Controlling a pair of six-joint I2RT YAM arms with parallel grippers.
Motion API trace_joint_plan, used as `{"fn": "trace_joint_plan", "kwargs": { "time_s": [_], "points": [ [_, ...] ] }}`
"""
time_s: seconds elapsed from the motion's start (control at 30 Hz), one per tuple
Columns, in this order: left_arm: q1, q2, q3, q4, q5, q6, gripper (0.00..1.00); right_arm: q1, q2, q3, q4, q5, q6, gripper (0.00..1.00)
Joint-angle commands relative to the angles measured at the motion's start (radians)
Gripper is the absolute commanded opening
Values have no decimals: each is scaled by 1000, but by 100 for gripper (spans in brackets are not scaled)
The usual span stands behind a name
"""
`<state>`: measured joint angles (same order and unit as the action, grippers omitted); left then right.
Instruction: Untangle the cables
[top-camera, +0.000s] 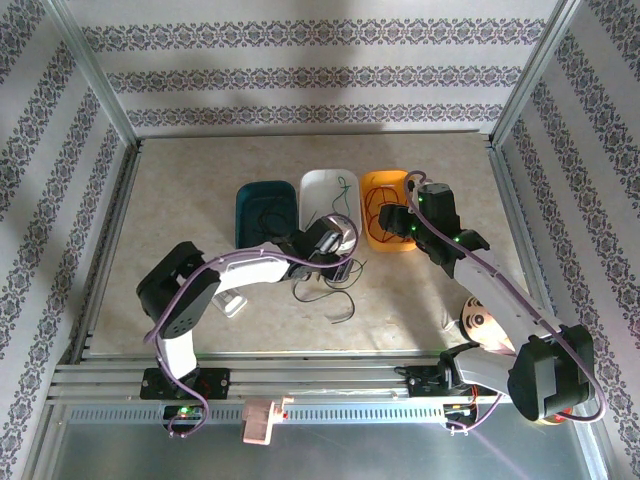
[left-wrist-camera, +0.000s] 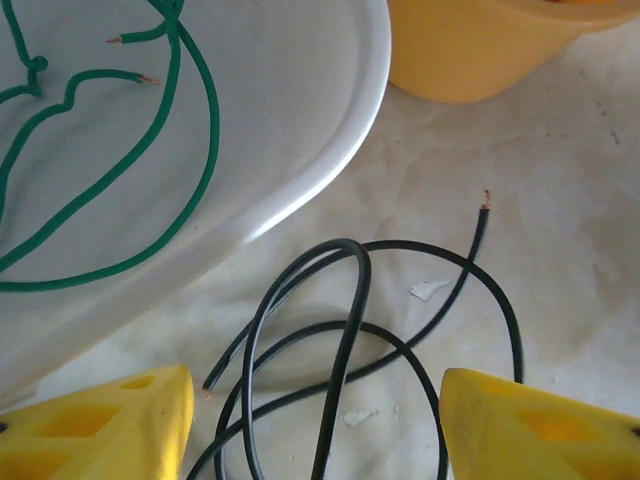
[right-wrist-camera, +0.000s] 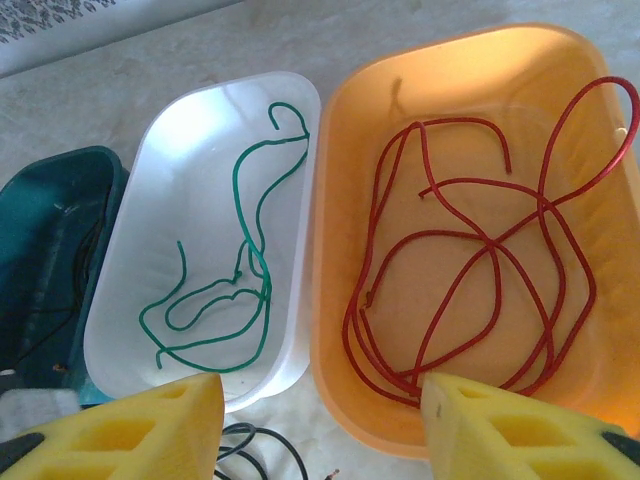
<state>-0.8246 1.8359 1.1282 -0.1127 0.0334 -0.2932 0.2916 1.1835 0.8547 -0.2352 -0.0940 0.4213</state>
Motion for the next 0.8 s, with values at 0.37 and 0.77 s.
{"fn": "trace_joint_plan", "kwargs": {
  "time_s": [0.37,0.77],
  "points": [
    [-99,-148,-5,16,-56,124,0,-23,-47,-28,-5,62,40,54],
    [-92,-508,-56,178,-67,177,0,-42,-64,-46,-9,107,65,53]
  ]
}}
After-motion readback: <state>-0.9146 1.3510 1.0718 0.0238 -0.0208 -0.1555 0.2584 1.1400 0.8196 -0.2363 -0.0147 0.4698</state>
